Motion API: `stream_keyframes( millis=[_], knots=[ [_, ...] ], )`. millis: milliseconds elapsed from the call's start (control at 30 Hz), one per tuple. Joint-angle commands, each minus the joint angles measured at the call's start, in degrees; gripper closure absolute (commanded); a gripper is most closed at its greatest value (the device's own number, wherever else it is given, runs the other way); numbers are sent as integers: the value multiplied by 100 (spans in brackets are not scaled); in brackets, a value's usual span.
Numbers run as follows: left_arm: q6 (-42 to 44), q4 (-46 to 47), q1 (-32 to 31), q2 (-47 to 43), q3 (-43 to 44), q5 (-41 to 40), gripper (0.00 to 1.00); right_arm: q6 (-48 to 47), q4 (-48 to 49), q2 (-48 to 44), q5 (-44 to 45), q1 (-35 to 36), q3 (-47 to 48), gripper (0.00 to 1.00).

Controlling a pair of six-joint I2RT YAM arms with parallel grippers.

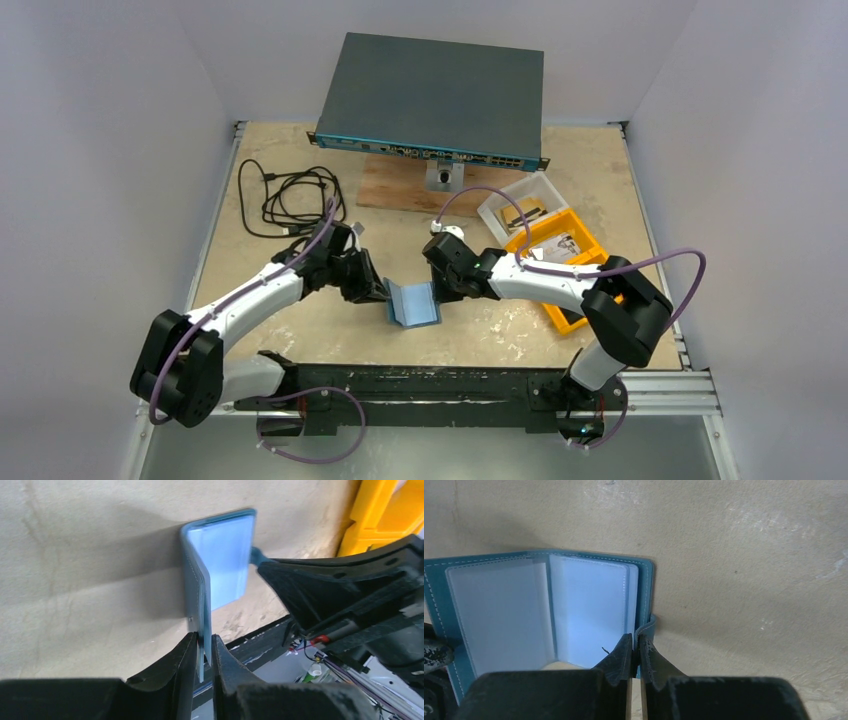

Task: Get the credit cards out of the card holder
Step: Close the card holder at the center of the board.

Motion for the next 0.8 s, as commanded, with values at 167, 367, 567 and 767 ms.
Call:
stream_keyframes(
  millis=[167, 367, 567, 767],
  knots=[
    [-331, 264, -555, 394, 727, 67, 82, 61, 366, -252, -330, 5, -32, 100],
    [-375, 304, -725, 743, 868, -36, 84, 123, 294, -441, -269, 6, -145, 100],
    [-359, 471, -836, 1067, 950, -8, 79, 158, 250, -604, -193, 7, -230, 100],
    [-358, 623, -929, 1395, 1082, -21, 69, 176, 219, -687, -163, 3, -275, 100]
  ],
)
